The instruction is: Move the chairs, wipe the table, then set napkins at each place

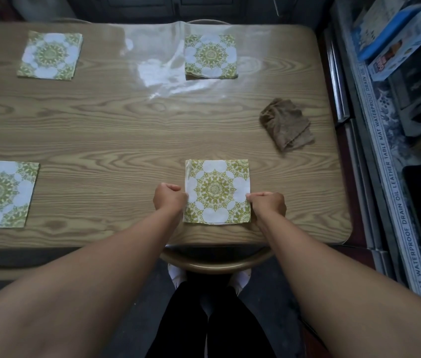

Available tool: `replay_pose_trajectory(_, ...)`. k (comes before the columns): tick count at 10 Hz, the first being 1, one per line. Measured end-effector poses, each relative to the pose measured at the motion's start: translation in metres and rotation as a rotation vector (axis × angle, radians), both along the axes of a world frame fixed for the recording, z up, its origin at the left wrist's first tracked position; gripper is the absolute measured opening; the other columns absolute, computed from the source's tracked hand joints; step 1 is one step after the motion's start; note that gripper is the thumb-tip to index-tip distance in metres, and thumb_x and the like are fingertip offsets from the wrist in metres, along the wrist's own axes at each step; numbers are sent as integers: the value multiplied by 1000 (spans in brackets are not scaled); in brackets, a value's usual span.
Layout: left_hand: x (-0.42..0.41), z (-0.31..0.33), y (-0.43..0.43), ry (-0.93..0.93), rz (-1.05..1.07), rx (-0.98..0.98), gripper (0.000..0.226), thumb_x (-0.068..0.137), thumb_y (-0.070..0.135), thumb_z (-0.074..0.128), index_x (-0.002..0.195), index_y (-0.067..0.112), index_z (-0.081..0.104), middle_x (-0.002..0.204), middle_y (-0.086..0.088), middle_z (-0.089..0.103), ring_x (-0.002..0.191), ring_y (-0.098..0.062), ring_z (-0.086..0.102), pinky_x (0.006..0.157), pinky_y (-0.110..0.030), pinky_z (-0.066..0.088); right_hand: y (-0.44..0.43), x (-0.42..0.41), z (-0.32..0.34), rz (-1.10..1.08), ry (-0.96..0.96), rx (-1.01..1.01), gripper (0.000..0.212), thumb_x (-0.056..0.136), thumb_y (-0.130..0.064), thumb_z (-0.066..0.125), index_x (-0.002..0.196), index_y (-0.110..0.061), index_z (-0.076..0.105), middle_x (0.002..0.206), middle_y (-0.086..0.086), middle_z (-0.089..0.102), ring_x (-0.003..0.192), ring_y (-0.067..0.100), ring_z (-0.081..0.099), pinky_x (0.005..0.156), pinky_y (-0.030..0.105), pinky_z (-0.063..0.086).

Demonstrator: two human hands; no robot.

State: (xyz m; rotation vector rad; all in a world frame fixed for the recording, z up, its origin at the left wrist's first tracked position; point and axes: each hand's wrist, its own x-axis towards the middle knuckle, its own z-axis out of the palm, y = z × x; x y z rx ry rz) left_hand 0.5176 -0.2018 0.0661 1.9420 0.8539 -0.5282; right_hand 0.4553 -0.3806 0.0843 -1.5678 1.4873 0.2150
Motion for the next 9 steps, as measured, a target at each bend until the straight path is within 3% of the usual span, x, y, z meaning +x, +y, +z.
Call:
replay_pose_trajectory(5, -1, 4, 3, 30, -45, 33, 30, 75, 1, 73, 88, 15, 51, 110, -11, 64, 101, -28, 63, 91, -39, 53, -4, -1, -3, -9, -17, 21, 23, 73, -18, 81, 59, -20, 63, 71, -1, 67, 77, 22, 70, 83, 34, 58)
replay_pose_trajectory(6, -2, 9, 3, 15, -84, 61, 27, 79, 6, 73, 93, 14, 52, 111, -10, 63, 101, -27, 62, 89, -38, 52, -4, -3, -3, 48, -12, -33, 19, 74, -30, 79, 67, -21, 64, 81, -2, 71, 88, 23, 69, 86, 40, 56)
replay_pose_trajectory(7, -6, 19, 2, -101, -240, 152, 26, 85, 15, 70, 103, 12, 52, 111, -8, 63, 94, -22, 60, 85, -35, 49, -2, -4, 4, 290, 71, -295, 20, 80, -44, 69, 92, -28, 66, 106, -7, 67, 115, 23, 50, 96, 42, 37)
replay_pose_trajectory(8, -13, 28, 1, -341, -390, 256, 38, 86, 23, 67, 118, 15, 48, 120, -4, 55, 108, -23, 56, 98, -43, 44, 1, -4, 15, 504, 4, -517, 35, 85, -47, 64, 117, -33, 60, 127, -6, 56, 124, 24, 38, 96, 44, 30)
replay_pose_trajectory(9, -16, 45, 0, -569, -459, 392, 64, 86, 31, 66, 142, 22, 35, 147, -2, 38, 133, -24, 38, 109, -48, 28, 5, 1, 29, 614, -94, -669, 63, 84, -51, 63, 142, -39, 42, 152, -4, 36, 138, 24, 27, 104, 51, 24)
